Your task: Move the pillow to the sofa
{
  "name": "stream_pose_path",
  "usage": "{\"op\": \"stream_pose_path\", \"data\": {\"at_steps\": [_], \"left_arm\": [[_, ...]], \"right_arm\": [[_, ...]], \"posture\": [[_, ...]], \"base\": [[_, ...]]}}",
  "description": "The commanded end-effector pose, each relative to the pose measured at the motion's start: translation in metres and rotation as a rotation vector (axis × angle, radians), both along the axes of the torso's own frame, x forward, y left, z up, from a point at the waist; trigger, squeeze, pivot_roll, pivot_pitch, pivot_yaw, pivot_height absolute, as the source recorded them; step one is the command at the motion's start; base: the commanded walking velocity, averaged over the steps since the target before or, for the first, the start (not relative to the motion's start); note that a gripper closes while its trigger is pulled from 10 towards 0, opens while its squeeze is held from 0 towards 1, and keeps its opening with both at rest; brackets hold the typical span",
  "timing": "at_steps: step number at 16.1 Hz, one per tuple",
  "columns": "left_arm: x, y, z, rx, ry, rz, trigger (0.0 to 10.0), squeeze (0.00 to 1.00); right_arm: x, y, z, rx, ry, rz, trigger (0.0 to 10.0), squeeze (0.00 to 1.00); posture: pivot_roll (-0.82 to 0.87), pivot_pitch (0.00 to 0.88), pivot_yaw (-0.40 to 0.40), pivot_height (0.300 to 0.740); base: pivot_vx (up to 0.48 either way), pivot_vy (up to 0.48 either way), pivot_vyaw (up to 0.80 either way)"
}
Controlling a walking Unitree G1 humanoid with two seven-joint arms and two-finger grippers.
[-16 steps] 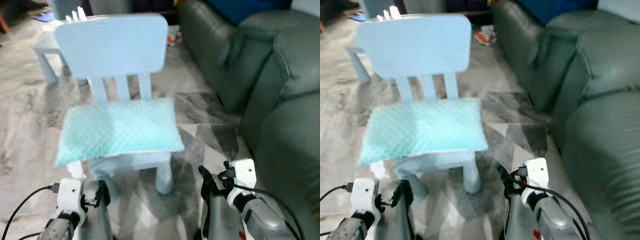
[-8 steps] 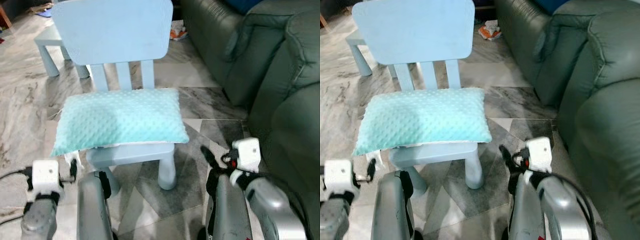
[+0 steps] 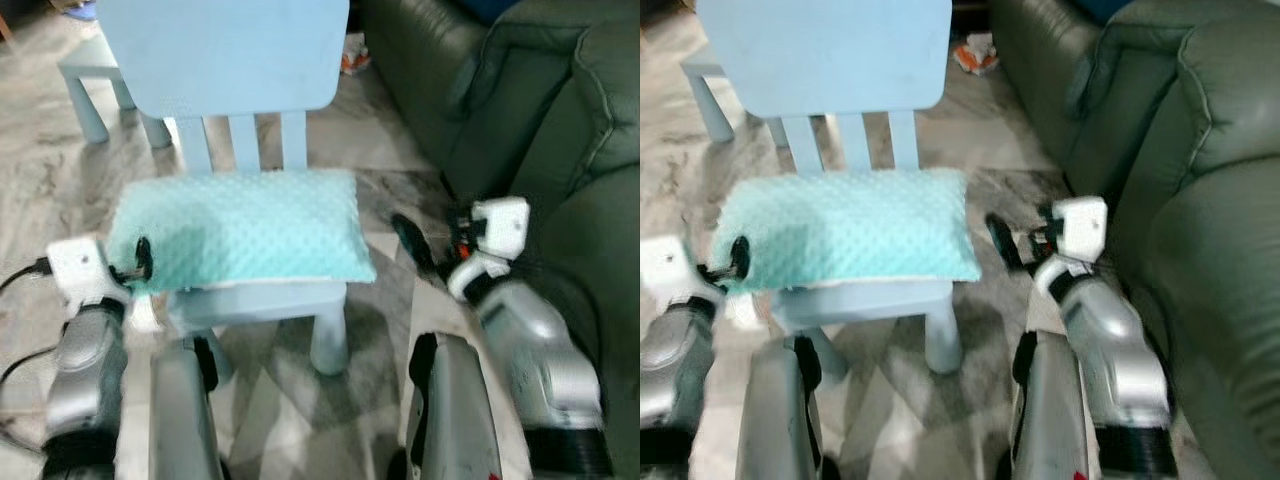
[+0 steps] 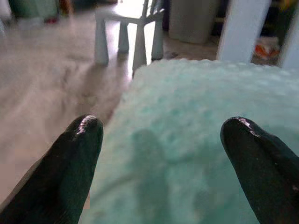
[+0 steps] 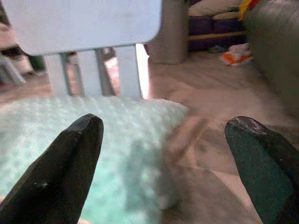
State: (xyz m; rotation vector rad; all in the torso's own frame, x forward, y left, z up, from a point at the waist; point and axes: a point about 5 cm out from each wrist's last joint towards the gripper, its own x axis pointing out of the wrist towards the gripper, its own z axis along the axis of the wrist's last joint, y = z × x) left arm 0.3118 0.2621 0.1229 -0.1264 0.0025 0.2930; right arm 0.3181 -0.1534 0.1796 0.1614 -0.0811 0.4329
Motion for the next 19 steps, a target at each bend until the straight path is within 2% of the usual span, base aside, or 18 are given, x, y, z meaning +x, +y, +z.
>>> {"op": "stream_pose_path", "data": {"at_steps": [1,2,3,4,6,9,11,14,17,19], "left_arm": [[0.004,0.007,0.002,-0.066,-0.022,0.056,10.0,0.0],[0.016,0.009,0.012,-0.11,-0.053,0.066,10.0,0.0],[0.027,0.009,0.022,-0.111,-0.074,0.046,10.0,0.0],[0.031,0.01,0.026,-0.116,-0.08,0.045,10.0,0.0],[0.04,0.015,0.029,-0.202,-0.076,0.069,10.0,0.0],[0.046,0.024,0.033,-0.215,-0.055,0.115,10.0,0.0],[0.047,0.033,0.034,-0.238,-0.049,0.152,10.0,0.0],[0.05,0.044,0.038,-0.27,-0.031,0.166,10.0,0.0],[0.054,0.041,0.038,-0.325,0.003,0.132,10.0,0.0],[0.059,0.037,0.037,-0.408,0.003,0.087,10.0,0.0]], "right_arm": [[0.006,0.005,0.003,0.046,0.015,0.042,10.0,0.0],[0.017,0.012,0.01,0.069,0.012,0.067,10.0,0.0],[0.028,0.019,0.014,0.018,-0.016,0.059,10.0,0.0],[0.035,0.024,0.017,-0.008,-0.036,0.043,10.0,0.0],[0.054,0.036,0.021,0.001,-0.031,-0.022,10.0,0.0],[0.068,0.047,0.02,-0.037,0.009,-0.067,10.0,0.0],[0.071,0.048,0.018,-0.048,0.021,-0.07,10.0,0.0],[0.077,0.039,0.01,-0.065,0.039,-0.097,10.0,0.0],[0.082,0.032,0.007,-0.01,0.065,-0.087,10.0,0.0],[0.085,0.033,0.007,0.013,0.089,-0.025,10.0,0.0]], "posture": [[-0.08,0.153,-0.026,0.36],[-0.08,0.168,-0.027,0.36],[-0.08,0.184,-0.026,0.36],[-0.08,0.193,-0.024,0.36],[-0.08,0.212,-0.016,0.36],[-0.06,0.24,-0.011,0.36],[-0.06,0.254,-0.011,0.36],[-0.06,0.282,-0.018,0.36],[-0.03,0.302,-0.023,0.36],[-0.02,0.305,-0.022,0.36]], "base": [[0.0,0.0,0.0],[0.0,0.0,0.0],[0.0,0.0,0.0],[0.0,0.0,0.0],[0.0,0.0,0.0],[0.0,0.0,0.0],[0.0,0.0,0.0],[0.0,0.0,0.0],[0.0,0.0,0.0],[0.0,0.0,0.0]]}}
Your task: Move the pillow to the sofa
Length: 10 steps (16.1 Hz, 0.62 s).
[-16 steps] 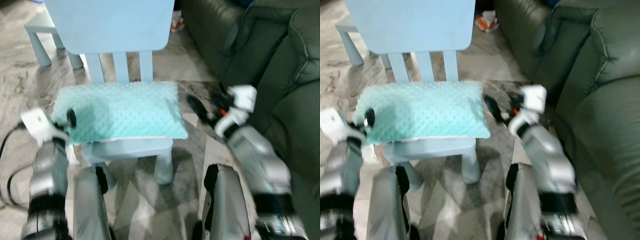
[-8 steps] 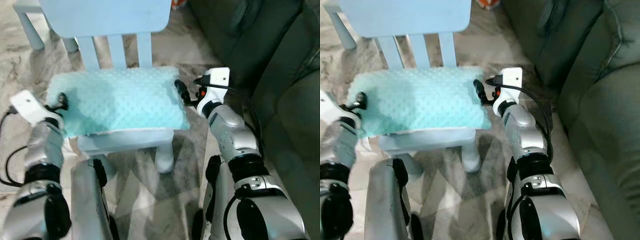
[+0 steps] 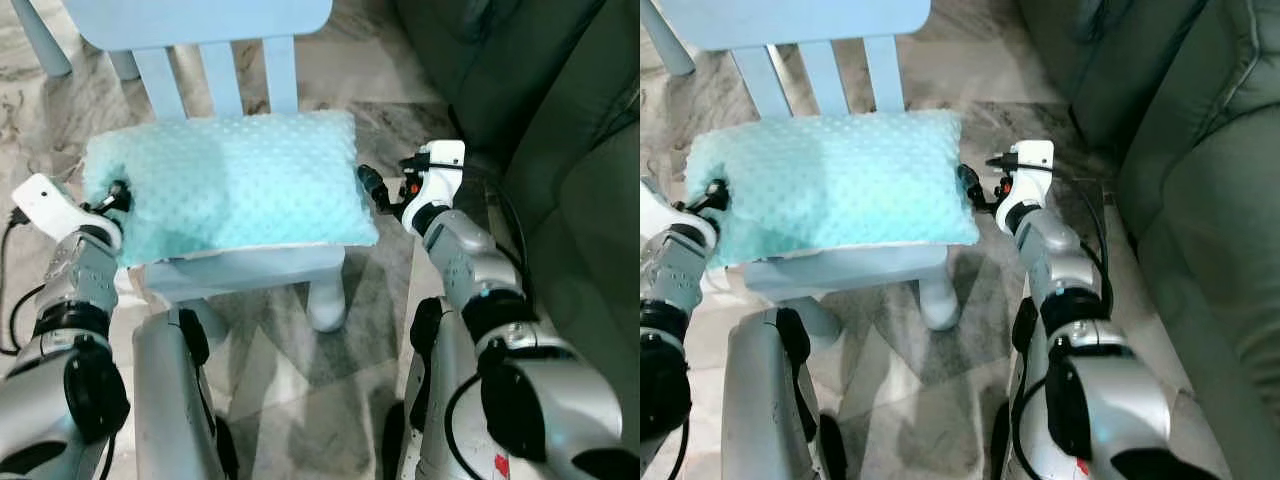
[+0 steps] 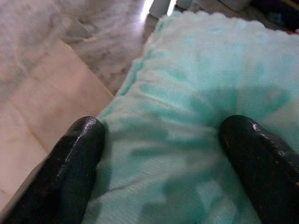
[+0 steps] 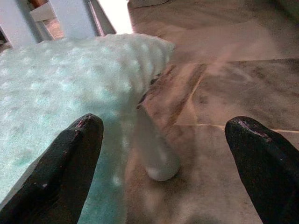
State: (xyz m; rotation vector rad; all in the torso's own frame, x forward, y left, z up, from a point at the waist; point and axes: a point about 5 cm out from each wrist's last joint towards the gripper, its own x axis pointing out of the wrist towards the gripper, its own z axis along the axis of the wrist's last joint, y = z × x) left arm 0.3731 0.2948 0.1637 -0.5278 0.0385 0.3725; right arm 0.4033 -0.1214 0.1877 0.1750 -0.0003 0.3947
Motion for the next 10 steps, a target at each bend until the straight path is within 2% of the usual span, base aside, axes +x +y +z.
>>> {"op": "stream_pose_path", "data": {"at_steps": [1,3,5,6,7,10], "left_arm": [[-0.001,0.001,-0.003,-0.046,0.005,-0.027,10.0,0.0],[0.002,-0.003,0.0,-0.094,-0.031,-0.052,10.0,0.0],[0.007,-0.015,0.0,-0.144,-0.045,-0.112,10.0,0.0],[0.009,-0.021,-0.001,-0.167,-0.048,-0.144,10.0,0.0],[0.011,-0.028,-0.002,-0.226,-0.066,-0.182,10.0,0.0],[0.014,-0.045,-0.001,-0.28,-0.102,-0.274,10.0,0.0]], "right_arm": [[0.001,0.01,0.004,-0.023,-0.015,0.063,10.0,0.0],[0.001,0.019,0.01,-0.012,-0.034,0.11,10.0,0.0],[-0.001,0.038,0.012,0.011,-0.048,0.194,10.0,0.0],[-0.002,0.046,0.011,0.025,-0.046,0.23,10.0,0.0],[-0.006,0.058,0.008,0.037,-0.035,0.28,10.0,0.0],[-0.014,0.08,0.0,0.03,-0.023,0.35,10.0,0.0]], "posture": [[-0.02,0.313,-0.022,0.36],[-0.02,0.314,-0.023,0.36],[-0.01,0.315,-0.023,0.36],[-0.01,0.314,-0.025,0.36],[-0.01,0.314,-0.025,0.36],[-0.01,0.316,-0.025,0.36]], "base": [[0.0,0.0,0.0],[0.0,0.0,0.0],[0.0,0.0,0.0],[0.0,0.0,0.0],[0.0,0.0,0.0],[0.0,0.0,0.0]]}}
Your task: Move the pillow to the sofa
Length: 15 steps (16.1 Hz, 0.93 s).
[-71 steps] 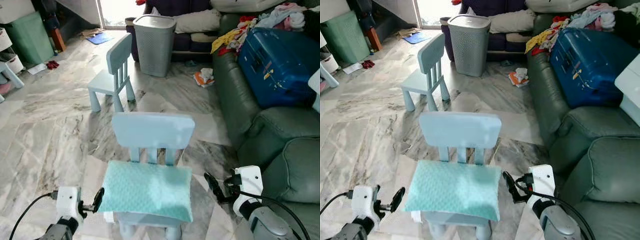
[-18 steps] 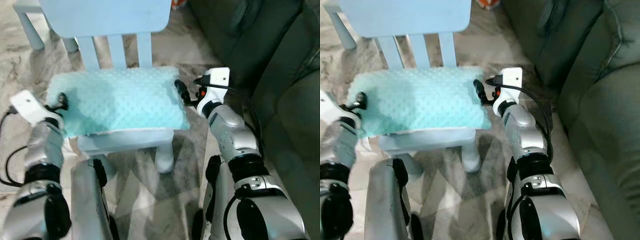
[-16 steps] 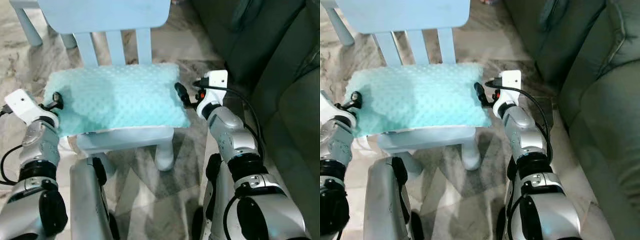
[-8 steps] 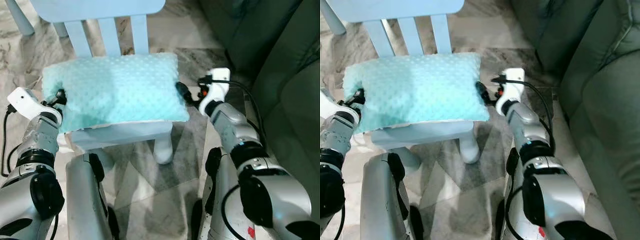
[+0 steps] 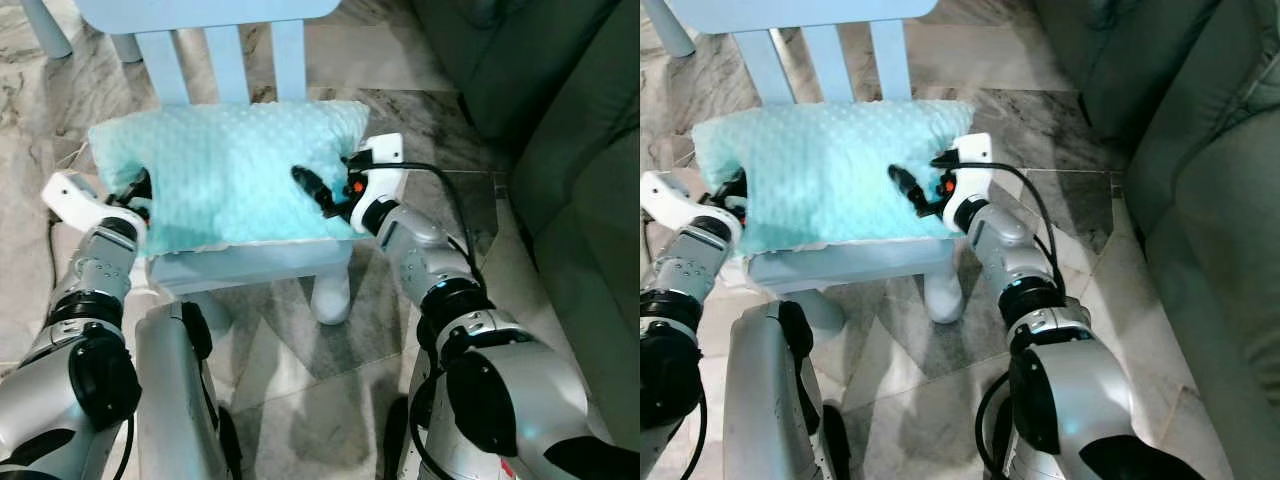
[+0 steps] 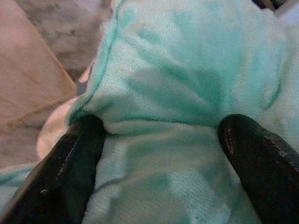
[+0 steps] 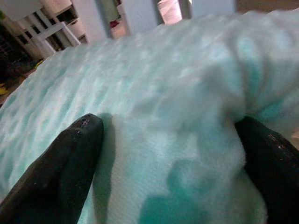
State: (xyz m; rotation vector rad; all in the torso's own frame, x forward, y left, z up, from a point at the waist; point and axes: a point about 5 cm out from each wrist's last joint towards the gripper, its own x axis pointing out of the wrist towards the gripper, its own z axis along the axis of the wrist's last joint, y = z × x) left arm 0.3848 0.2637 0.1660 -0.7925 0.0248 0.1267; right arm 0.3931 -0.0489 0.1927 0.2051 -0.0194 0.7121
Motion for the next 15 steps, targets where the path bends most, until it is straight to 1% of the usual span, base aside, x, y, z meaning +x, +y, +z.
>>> {"op": "stream_pose_path", "data": {"at_steps": [1,2,3,4,5,9,15], "left_arm": [[0.003,-0.019,-0.006,-0.034,0.01,-0.104,10.0,0.0],[0.003,-0.02,-0.006,-0.037,0.009,-0.111,10.0,0.0],[0.003,-0.026,-0.008,-0.054,0.005,-0.161,10.0,0.0],[0.002,-0.031,-0.011,-0.085,0.011,-0.201,6.3,0.0],[0.002,-0.032,-0.011,-0.114,0.002,-0.206,0.0,0.0],[0.002,-0.033,-0.01,-0.133,-0.01,-0.215,0.0,0.0],[-0.001,-0.034,-0.014,-0.131,-0.006,-0.227,0.0,0.0]], "right_arm": [[-0.006,0.011,-0.01,-0.052,0.02,0.037,10.0,0.0],[-0.006,0.012,-0.011,-0.063,0.02,0.036,10.0,0.0],[-0.006,0.013,-0.016,-0.096,0.031,0.023,10.0,0.0],[-0.007,0.013,-0.018,-0.104,0.045,0.016,10.0,0.0],[-0.007,0.013,-0.016,-0.093,0.043,0.021,0.0,0.0],[-0.005,0.01,-0.014,-0.083,0.041,0.005,0.0,0.0],[-0.007,0.015,-0.015,-0.078,0.047,0.026,0.0,0.0]], "posture": [[-0.01,0.319,-0.025,0.36],[-0.01,0.319,-0.025,0.36],[-0.01,0.32,-0.025,0.36],[-0.01,0.32,-0.026,0.36],[-0.01,0.321,-0.025,0.36],[-0.01,0.321,-0.025,0.36],[-0.02,0.332,-0.026,0.36]], "base": [[0.0,0.0,0.0],[0.0,0.0,0.0],[0.0,0.0,0.0],[0.0,0.0,0.0],[0.0,0.0,0.0],[0.0,0.0,0.0],[0.0,0.0,0.0]]}}
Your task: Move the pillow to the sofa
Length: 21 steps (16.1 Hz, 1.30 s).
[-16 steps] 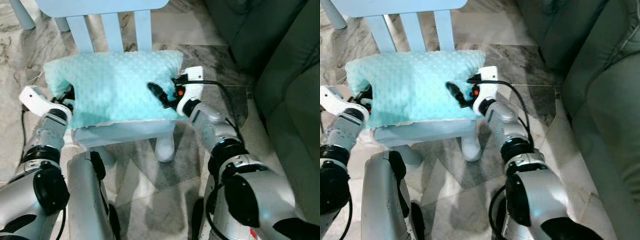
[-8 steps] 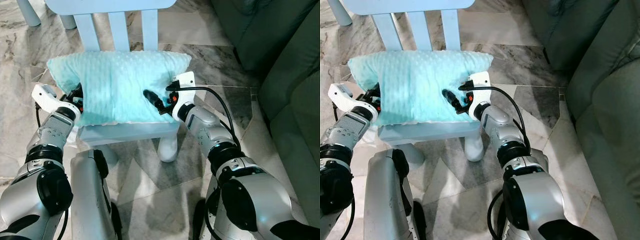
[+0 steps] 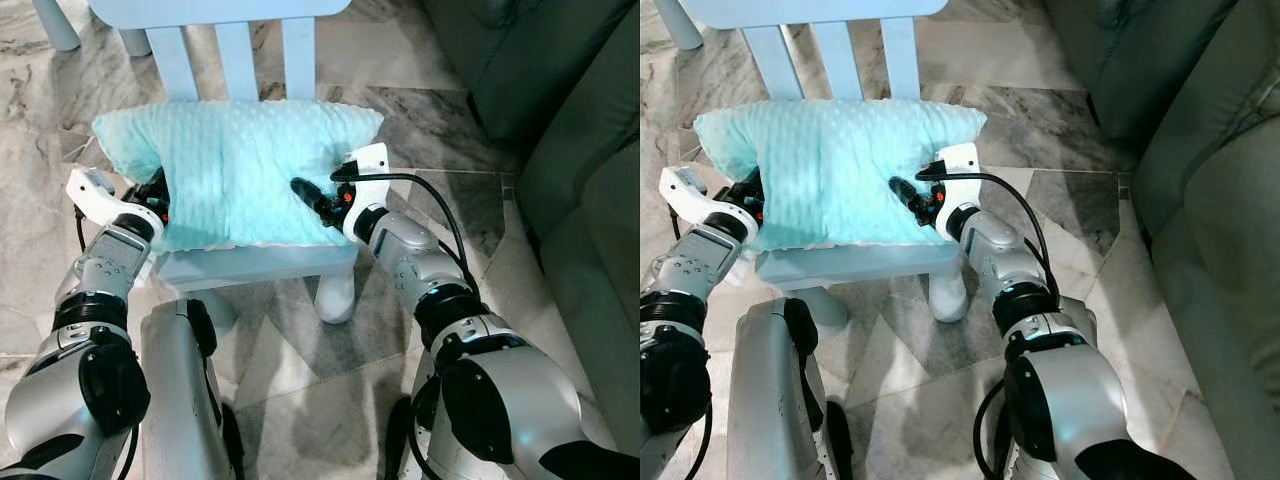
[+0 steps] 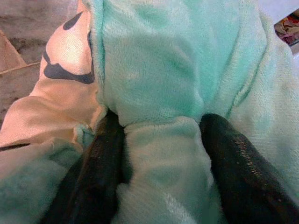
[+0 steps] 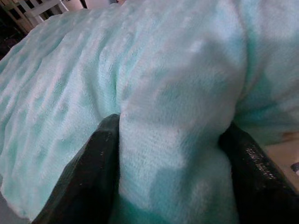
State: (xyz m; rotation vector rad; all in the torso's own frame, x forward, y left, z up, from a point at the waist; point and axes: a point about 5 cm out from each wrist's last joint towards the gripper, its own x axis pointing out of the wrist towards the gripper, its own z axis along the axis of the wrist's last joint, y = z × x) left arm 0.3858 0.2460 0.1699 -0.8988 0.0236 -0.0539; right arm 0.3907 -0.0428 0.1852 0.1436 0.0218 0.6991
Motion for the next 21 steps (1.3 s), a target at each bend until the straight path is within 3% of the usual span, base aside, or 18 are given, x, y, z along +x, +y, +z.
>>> {"op": "stream_pose_path", "data": {"at_steps": [1,11,15,17,18,21], "left_arm": [[-0.003,-0.017,-0.019,-0.014,0.067,-0.075,0.0,0.0],[-0.009,-0.017,-0.027,-0.003,0.064,-0.09,0.0,0.0],[-0.012,-0.024,-0.021,0.144,-0.005,-0.135,0.0,0.0],[-0.018,-0.02,-0.011,0.219,-0.082,-0.089,0.0,0.0],[-0.024,-0.018,-0.007,0.293,-0.126,-0.065,0.0,0.0],[-0.039,-0.018,-0.001,0.365,-0.205,0.006,0.0,0.0]], "right_arm": [[-0.005,0.009,-0.007,-0.005,0.031,0.036,0.0,0.0],[-0.006,0.007,-0.011,-0.005,0.03,0.017,0.0,0.0],[-0.01,0.008,-0.014,0.02,0.015,0.028,0.0,0.0],[-0.015,0.003,-0.016,0.057,-0.002,0.016,0.0,0.0],[-0.019,-0.003,-0.017,0.083,-0.007,0.0,0.0,0.0],[-0.032,-0.027,-0.027,0.091,-0.008,-0.068,0.0,0.0]], "posture": [[-0.02,0.333,-0.027,0.36],[-0.02,0.339,-0.03,0.36],[-0.02,0.34,-0.037,0.36],[-0.03,0.336,-0.039,0.36],[-0.03,0.321,-0.037,0.36],[-0.03,0.268,-0.039,0.36]], "base": [[0.0,0.0,0.0],[0.0,0.0,0.0],[0.0,0.0,0.0],[0.0,0.0,0.0],[0.0,0.0,0.0],[0.0,0.0,0.0]]}}
